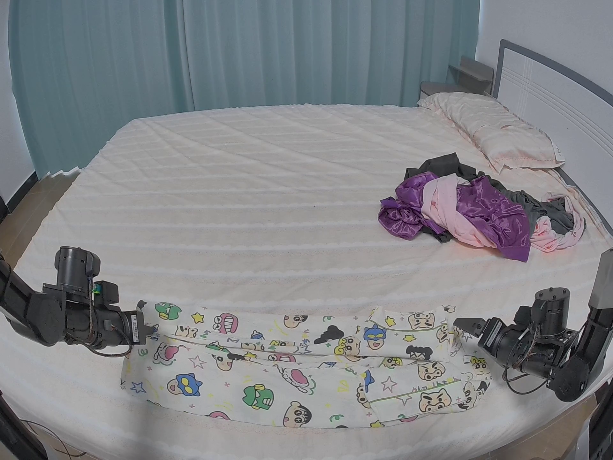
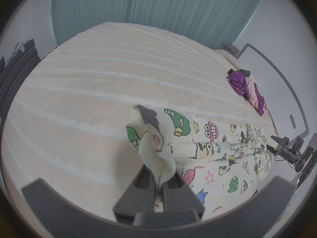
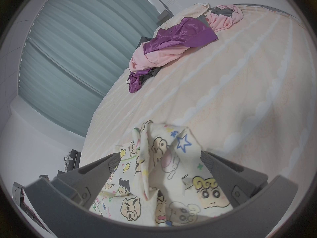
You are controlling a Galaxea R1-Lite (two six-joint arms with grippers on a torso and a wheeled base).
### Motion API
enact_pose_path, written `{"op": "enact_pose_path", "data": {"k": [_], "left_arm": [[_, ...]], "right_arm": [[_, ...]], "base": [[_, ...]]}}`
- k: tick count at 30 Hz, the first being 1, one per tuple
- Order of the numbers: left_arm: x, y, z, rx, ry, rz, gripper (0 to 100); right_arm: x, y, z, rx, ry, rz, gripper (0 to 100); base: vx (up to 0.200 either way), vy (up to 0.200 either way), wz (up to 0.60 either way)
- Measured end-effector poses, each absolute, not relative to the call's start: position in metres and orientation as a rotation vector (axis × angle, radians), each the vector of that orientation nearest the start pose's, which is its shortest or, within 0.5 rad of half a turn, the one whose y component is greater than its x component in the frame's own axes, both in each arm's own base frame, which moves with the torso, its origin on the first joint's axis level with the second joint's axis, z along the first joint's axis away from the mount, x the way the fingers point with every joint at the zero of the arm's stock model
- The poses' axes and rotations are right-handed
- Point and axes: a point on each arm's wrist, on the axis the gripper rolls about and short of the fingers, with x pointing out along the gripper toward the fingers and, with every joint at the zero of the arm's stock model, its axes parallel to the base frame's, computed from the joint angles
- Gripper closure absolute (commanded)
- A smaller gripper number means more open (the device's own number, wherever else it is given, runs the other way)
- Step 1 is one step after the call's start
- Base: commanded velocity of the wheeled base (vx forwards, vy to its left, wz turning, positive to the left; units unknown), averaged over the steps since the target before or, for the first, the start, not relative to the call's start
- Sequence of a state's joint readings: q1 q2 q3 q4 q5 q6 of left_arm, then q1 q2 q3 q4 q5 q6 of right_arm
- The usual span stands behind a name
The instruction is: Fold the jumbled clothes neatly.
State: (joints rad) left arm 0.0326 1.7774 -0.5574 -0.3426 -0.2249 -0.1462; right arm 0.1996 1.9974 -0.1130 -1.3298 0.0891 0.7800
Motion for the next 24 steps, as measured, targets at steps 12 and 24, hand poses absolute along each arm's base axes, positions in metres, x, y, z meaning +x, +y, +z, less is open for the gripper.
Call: {"op": "enact_pose_path", "data": {"k": [12,24], "left_arm": [[0.258,0.06,0.096,-0.275,0.872,0.003,100],[0.245,0.138,0.138,-0.347,0.827,0.163,100]], "right_arm": [[0.226,0.044,0.031,0.729,0.62,0.039,0],[0.227,0.043,0.031,0.731,0.619,0.033,0]], "base": [[0.0,0.0,0.0],[0.0,0.0,0.0]]}}
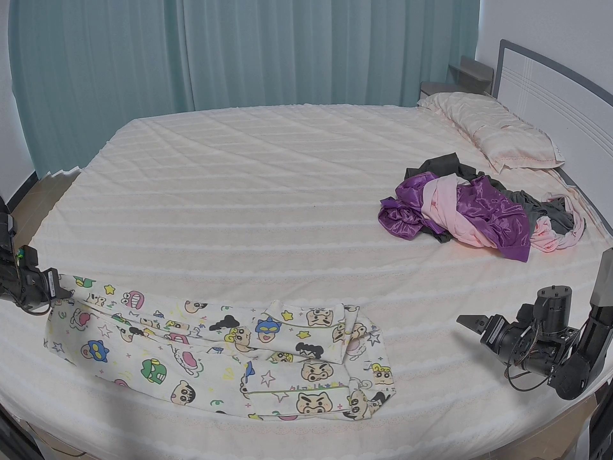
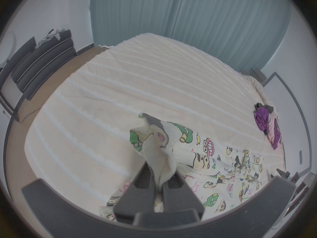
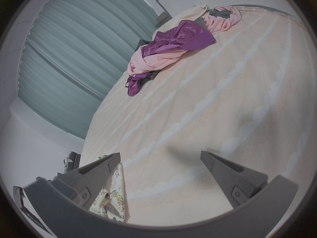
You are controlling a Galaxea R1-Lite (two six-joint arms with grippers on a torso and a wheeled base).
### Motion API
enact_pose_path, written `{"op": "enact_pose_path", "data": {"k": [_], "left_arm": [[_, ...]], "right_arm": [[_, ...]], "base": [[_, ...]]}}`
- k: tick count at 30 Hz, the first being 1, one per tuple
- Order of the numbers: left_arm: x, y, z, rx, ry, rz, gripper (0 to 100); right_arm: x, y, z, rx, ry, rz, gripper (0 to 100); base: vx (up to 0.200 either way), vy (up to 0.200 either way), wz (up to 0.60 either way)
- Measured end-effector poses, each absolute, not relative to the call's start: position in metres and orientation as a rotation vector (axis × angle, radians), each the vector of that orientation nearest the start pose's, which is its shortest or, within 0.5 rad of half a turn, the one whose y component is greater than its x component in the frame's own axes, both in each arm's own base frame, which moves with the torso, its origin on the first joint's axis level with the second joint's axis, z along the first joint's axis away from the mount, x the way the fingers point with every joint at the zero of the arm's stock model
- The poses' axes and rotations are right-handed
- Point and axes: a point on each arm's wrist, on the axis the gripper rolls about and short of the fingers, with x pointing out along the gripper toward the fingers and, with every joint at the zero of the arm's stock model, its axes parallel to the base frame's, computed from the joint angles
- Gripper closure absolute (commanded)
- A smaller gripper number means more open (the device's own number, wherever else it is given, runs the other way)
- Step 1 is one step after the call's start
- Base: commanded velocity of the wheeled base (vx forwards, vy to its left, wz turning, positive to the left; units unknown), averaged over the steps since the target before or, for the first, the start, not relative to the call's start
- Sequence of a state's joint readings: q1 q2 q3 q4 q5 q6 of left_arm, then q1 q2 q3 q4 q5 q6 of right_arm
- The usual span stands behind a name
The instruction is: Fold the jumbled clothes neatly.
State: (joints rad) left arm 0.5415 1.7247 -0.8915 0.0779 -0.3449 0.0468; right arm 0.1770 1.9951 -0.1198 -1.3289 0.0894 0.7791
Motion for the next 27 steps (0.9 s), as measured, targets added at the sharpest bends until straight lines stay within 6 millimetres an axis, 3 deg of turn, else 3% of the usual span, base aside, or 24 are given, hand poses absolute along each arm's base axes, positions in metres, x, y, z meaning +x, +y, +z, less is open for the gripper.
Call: {"op": "enact_pose_path", "data": {"k": [4,8,16,27], "left_arm": [[0.24,0.143,0.152,-0.342,0.801,0.18,100],[0.242,0.121,0.156,-0.312,0.815,0.138,100],[0.248,0.04,0.16,-0.267,0.856,0.037,100],[0.253,-0.096,0.158,-0.176,0.767,-0.041,100]], "right_arm": [[0.227,0.043,0.031,0.73,0.621,0.035,0],[0.226,0.043,0.031,0.73,0.621,0.035,0],[0.226,0.043,0.03,0.731,0.623,0.033,0],[0.227,0.043,0.03,0.732,0.625,0.033,0]], "base": [[0.0,0.0,0.0],[0.0,0.0,0.0],[0.0,0.0,0.0],[0.0,0.0,0.0]]}}
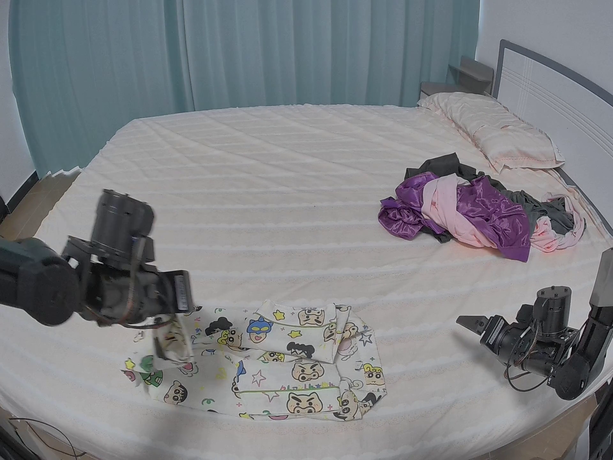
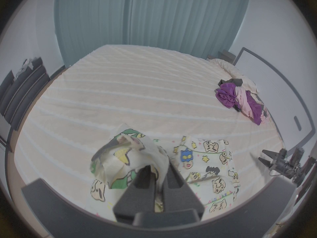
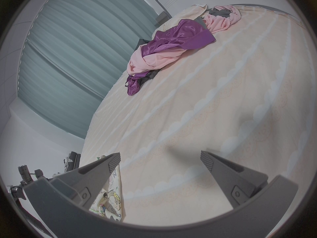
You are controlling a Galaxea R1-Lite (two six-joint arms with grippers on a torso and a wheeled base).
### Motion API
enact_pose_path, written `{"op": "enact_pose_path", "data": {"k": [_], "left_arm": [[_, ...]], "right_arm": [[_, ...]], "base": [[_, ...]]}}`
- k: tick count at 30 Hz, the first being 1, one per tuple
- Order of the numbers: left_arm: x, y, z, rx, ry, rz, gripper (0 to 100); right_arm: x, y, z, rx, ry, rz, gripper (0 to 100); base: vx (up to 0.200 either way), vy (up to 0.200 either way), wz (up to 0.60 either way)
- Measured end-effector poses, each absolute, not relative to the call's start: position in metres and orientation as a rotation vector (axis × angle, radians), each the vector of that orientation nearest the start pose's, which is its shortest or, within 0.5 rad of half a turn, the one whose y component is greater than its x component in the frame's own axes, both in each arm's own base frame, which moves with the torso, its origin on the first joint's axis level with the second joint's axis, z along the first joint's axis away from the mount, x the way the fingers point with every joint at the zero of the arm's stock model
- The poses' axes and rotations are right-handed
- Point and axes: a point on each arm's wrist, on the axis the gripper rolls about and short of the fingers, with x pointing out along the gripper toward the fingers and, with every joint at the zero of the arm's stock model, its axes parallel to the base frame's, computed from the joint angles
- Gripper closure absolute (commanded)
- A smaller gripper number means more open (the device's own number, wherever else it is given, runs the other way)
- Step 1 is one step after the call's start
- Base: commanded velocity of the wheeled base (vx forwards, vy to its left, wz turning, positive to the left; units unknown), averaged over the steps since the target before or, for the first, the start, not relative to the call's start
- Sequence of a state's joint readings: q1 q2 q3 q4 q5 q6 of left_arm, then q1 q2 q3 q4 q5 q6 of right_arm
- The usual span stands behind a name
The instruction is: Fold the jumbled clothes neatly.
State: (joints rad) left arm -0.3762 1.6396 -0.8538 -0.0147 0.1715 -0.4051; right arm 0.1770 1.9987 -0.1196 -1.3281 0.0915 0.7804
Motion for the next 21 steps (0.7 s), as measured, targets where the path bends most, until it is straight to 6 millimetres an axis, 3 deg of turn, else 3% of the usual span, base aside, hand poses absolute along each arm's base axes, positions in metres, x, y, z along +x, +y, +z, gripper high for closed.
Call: {"op": "enact_pose_path", "data": {"k": [6,10,15,21], "left_arm": [[0.261,-0.175,0.132,-0.11,0.722,-0.049,100],[0.259,-0.217,0.125,-0.104,0.696,-0.111,100],[0.254,-0.251,0.121,-0.107,0.682,-0.182,100],[0.254,-0.273,0.125,-0.147,0.666,-0.226,100]], "right_arm": [[0.226,0.044,0.03,0.73,0.629,0.037,0],[0.226,0.045,0.029,0.729,0.63,0.041,0],[0.226,0.045,0.029,0.728,0.632,0.043,0],[0.226,0.046,0.029,0.727,0.635,0.045,0]], "base": [[0.0,0.0,0.0],[0.0,0.0,0.0],[0.0,0.0,0.0],[0.0,0.0,0.0]]}}
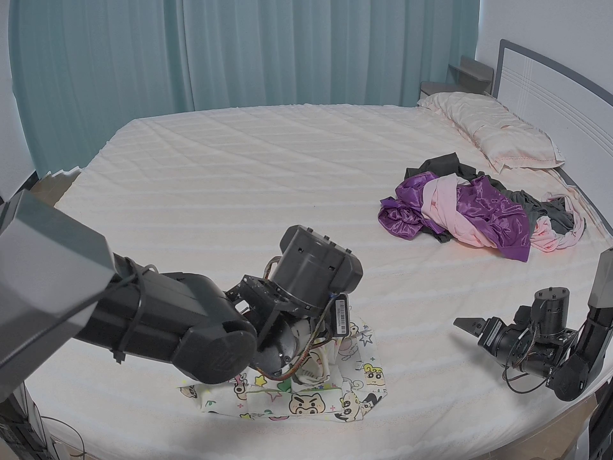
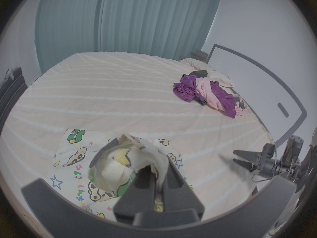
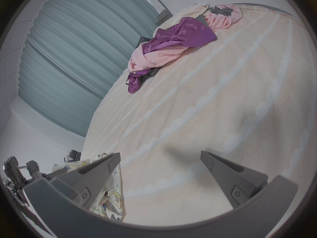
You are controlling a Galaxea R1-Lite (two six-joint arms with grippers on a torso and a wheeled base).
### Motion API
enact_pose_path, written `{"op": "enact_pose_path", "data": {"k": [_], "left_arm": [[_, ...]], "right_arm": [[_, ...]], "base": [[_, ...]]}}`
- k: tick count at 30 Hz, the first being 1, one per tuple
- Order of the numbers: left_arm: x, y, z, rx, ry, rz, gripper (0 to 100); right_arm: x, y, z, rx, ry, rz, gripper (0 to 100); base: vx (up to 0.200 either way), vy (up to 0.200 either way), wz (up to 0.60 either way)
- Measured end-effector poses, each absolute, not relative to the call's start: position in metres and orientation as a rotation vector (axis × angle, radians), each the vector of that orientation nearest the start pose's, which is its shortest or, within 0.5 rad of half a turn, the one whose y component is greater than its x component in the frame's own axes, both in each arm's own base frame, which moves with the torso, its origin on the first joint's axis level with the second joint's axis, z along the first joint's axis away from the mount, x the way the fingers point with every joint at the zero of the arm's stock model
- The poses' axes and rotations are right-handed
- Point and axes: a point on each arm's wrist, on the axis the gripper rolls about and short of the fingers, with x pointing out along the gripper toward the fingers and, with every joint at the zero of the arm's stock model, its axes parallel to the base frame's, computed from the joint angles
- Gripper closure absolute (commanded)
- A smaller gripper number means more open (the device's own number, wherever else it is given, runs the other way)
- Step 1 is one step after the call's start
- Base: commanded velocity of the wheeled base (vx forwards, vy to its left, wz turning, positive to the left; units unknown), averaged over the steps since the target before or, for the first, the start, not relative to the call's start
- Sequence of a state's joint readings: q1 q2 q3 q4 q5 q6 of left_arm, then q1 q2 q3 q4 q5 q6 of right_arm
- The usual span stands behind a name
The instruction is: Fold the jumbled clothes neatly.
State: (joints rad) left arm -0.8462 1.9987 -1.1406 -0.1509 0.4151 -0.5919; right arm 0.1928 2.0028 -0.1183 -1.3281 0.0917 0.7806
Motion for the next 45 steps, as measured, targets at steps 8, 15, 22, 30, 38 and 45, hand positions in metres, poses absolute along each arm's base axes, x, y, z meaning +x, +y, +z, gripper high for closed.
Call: {"op": "enact_pose_path", "data": {"k": [8,15,22,30,38,45], "left_arm": [[0.242,-0.279,0.139,-0.202,0.726,-0.313,100],[0.234,-0.276,0.151,-0.246,0.765,-0.337,100],[0.235,-0.28,0.167,-0.314,0.762,-0.34,100],[0.235,-0.281,0.167,-0.325,0.788,-0.322,0],[0.238,-0.285,0.162,-0.331,0.793,-0.315,0],[0.237,-0.286,0.163,-0.329,0.787,-0.313,0]], "right_arm": [[0.226,0.047,0.029,0.725,0.637,0.048,0],[0.226,0.047,0.028,0.725,0.64,0.048,0],[0.226,0.047,0.028,0.724,0.639,0.047,0],[0.226,0.047,0.028,0.724,0.638,0.047,0],[0.225,0.048,0.028,0.724,0.64,0.049,0],[0.225,0.049,0.028,0.722,0.644,0.054,0]], "base": [[0.0,0.0,0.0],[0.0,0.0,0.0],[0.0,0.0,0.0],[0.0,0.0,0.0],[0.0,0.0,0.0],[0.0,0.0,0.0]]}}
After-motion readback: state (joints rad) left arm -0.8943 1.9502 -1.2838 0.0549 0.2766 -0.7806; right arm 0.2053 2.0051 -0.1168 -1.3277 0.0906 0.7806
